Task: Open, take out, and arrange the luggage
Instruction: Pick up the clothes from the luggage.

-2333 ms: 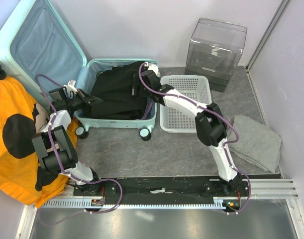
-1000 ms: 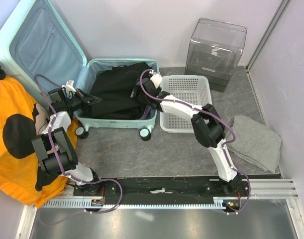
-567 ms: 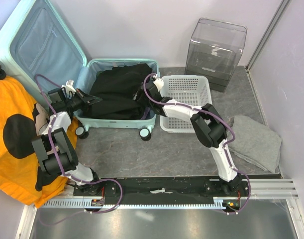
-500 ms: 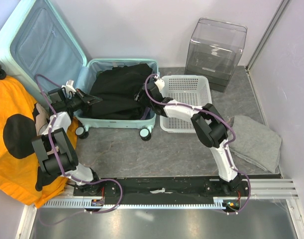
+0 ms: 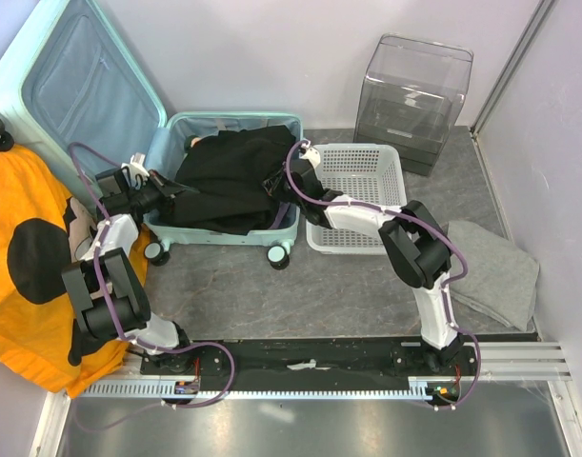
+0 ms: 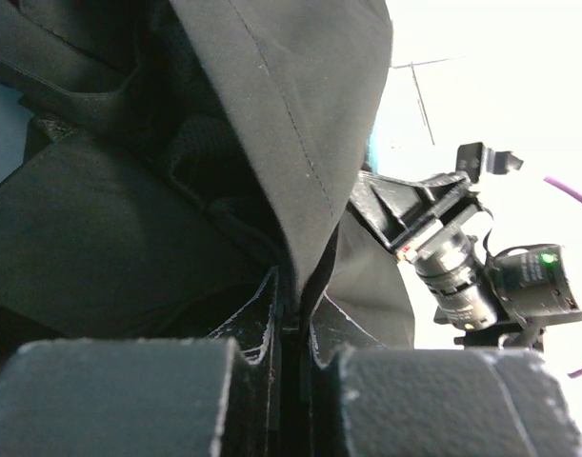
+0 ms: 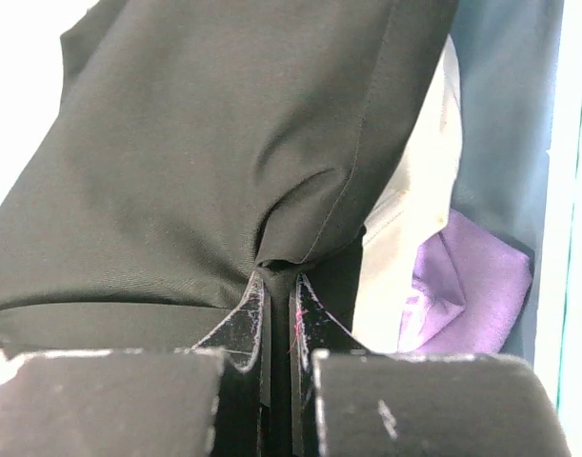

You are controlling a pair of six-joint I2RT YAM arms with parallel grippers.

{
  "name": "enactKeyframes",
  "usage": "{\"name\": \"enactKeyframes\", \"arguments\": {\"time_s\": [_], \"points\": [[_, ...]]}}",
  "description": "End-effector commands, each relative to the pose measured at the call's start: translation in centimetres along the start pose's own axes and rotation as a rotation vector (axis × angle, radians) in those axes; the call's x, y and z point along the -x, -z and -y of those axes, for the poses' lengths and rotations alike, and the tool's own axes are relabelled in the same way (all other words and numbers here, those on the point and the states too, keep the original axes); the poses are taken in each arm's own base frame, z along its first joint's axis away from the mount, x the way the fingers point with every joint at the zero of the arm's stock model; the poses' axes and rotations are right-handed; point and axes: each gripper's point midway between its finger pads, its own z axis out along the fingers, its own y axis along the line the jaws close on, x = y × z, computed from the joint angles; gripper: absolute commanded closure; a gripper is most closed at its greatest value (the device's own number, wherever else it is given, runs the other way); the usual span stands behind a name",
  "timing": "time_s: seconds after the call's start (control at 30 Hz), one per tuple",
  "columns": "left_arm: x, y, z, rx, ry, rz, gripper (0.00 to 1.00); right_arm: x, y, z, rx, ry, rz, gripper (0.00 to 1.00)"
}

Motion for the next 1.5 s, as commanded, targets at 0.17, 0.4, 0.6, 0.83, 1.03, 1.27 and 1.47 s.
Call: {"name": "enactKeyframes", "arguments": {"time_s": [0.17, 0.4, 0.6, 0.83, 1.03, 1.27, 1.47], "points": [[3.7, 2.0, 2.0, 0.08, -0.189, 0.142, 0.44, 6.1, 4.4, -5.7, 0.106, 0.118, 0.091, 1.0], [4.6, 2.9, 1.7, 0.162, -0.235, 0.189, 0.27, 7.8, 4.1, -3.5, 0.049, 0.158, 0.025, 1.0], [4.8, 3.3, 1.7, 0.186, -0.248, 0.201, 0.25, 9.4, 4.8, -2.1, 0.052, 0.153, -0.019, 1.0], [4.9, 3.3, 1.7, 0.187, -0.246, 0.202, 0.24, 11.7, 6.2, -0.3, 0.039, 0.157, -0.064, 1.0], [4.9, 3.4, 2.2, 0.176, -0.252, 0.205, 0.24, 12.7, 8.1, 2.6, 0.016, 0.139, -0.099, 1.0], [4.9, 3.4, 2.1, 0.178, -0.253, 0.205, 0.24, 11.6, 10.0, 5.7, -0.047, 0.174, -0.137, 1.0], [4.4, 3.0, 2.5, 0.171, -0.262, 0.193, 0.24, 10.8, 11.9, 9.8, -0.171, 0.202, -0.107, 1.0]]}}
